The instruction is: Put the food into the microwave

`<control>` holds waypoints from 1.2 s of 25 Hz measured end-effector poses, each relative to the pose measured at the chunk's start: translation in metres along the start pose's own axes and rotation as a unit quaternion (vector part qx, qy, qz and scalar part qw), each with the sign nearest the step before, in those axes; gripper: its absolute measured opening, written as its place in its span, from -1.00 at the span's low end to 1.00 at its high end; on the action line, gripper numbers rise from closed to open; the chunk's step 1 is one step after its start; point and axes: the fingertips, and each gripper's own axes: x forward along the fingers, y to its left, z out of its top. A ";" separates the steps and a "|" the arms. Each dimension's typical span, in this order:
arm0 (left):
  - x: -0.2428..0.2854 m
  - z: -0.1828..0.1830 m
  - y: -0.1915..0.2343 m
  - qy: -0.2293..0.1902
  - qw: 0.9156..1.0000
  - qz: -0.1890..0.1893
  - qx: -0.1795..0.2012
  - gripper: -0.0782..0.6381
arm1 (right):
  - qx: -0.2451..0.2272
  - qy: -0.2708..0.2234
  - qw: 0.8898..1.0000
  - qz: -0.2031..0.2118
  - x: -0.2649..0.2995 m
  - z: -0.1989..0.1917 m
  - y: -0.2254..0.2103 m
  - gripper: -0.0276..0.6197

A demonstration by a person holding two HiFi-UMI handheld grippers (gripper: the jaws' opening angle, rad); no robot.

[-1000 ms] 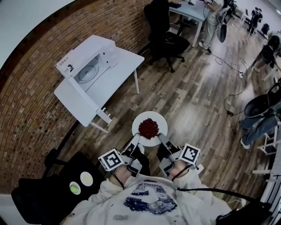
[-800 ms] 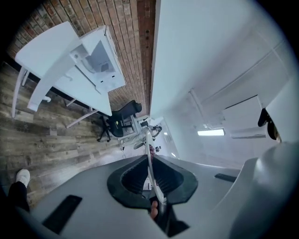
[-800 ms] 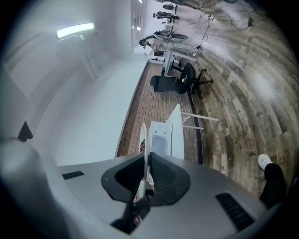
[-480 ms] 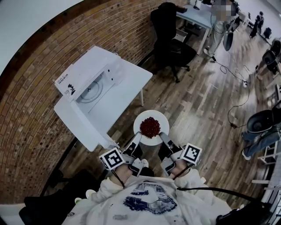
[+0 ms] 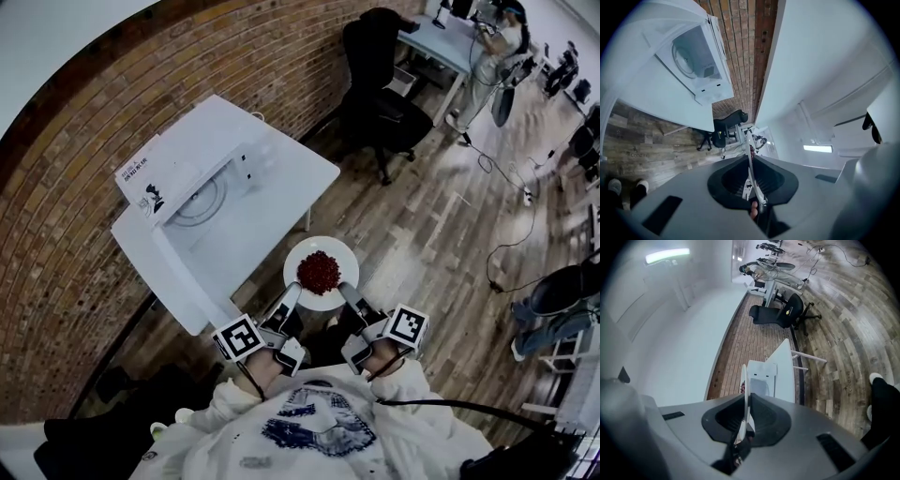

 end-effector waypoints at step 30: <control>0.039 0.174 0.070 -0.290 0.950 0.113 -0.024 -0.68 | -0.010 0.314 0.949 0.019 0.253 0.032 0.000 -0.81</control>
